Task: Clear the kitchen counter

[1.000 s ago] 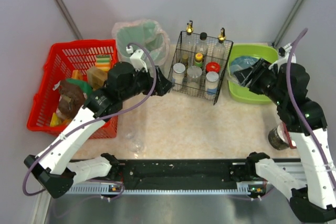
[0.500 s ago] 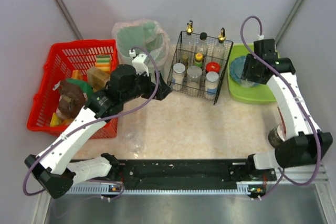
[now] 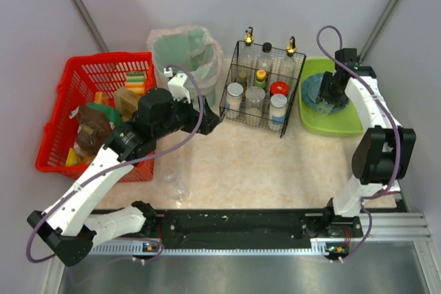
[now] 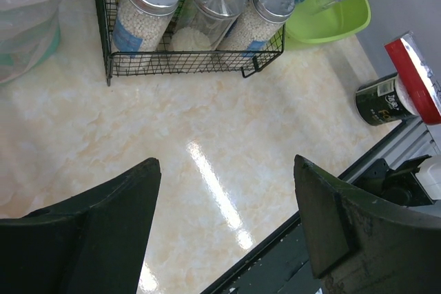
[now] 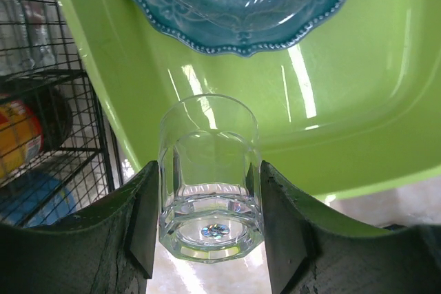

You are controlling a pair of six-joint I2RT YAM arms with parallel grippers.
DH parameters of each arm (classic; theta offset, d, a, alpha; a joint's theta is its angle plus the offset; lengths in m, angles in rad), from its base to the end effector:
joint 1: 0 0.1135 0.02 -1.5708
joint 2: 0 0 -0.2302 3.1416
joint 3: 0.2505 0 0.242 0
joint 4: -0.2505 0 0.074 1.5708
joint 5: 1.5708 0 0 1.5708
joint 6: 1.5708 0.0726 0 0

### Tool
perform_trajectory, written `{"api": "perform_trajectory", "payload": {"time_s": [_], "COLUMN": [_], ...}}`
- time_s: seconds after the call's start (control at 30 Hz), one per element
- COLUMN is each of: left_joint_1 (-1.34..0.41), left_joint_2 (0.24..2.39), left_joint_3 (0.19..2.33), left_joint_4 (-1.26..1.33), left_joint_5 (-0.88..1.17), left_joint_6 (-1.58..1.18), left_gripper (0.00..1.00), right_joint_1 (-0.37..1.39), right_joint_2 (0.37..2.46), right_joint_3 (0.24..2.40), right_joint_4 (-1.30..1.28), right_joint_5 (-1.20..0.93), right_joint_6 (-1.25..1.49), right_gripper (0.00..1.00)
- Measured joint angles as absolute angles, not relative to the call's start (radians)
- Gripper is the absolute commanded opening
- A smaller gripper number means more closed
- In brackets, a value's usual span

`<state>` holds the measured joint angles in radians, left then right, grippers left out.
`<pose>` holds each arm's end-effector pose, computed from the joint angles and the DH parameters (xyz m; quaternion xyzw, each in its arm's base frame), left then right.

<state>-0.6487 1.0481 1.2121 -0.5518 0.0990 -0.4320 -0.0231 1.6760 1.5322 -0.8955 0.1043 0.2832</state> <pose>0.2044 -0.1640 0.3551 0.1171 0.8212 -0.3217 0.4564 0.3586 -0.0158 0.2422 0.1605 0.9502 -0.0159 0.2666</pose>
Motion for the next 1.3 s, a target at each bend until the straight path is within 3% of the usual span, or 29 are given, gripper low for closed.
{"api": "perform_trajectory", "payload": {"time_s": [0.27,0.73,0.83,0.9,0.97,1.17,1.3], "left_joint_1": [-0.644,-0.638,-0.637,-0.636,-0.635,-0.630,-0.628], "left_joint_2": [1.010,0.998,0.998,0.998,0.998,0.998,0.997], "left_joint_3": [1.204,1.200,1.200,1.200,1.200,1.200,1.199], "left_joint_4": [-0.554,-0.554,-0.554,-0.554,-0.555,-0.581,-0.599], "left_joint_5": [0.082,0.070,0.069,0.067,0.063,0.057,0.043], "left_joint_6": [-0.426,-0.427,-0.427,-0.427,-0.427,-0.427,-0.425], "left_gripper": [0.82,0.82,0.82,0.82,0.82,0.82,0.82], "right_joint_1": [-0.034,-0.034,-0.034,-0.034,-0.035,-0.035,-0.035], "right_joint_2": [1.840,1.941,1.961,1.963,1.963,1.961,1.928], "right_joint_3": [1.534,1.534,1.534,1.534,1.534,1.531,1.531], "right_joint_4": [-0.855,-0.828,-0.824,-0.818,-0.817,-0.799,-0.799], "right_joint_5": [0.029,-0.012,-0.011,-0.009,-0.008,0.010,0.027], "right_joint_6": [0.278,0.274,0.278,0.281,0.280,0.283,0.284], "right_gripper": [0.00,0.00,0.22,0.45,0.62,0.81,0.83]}}
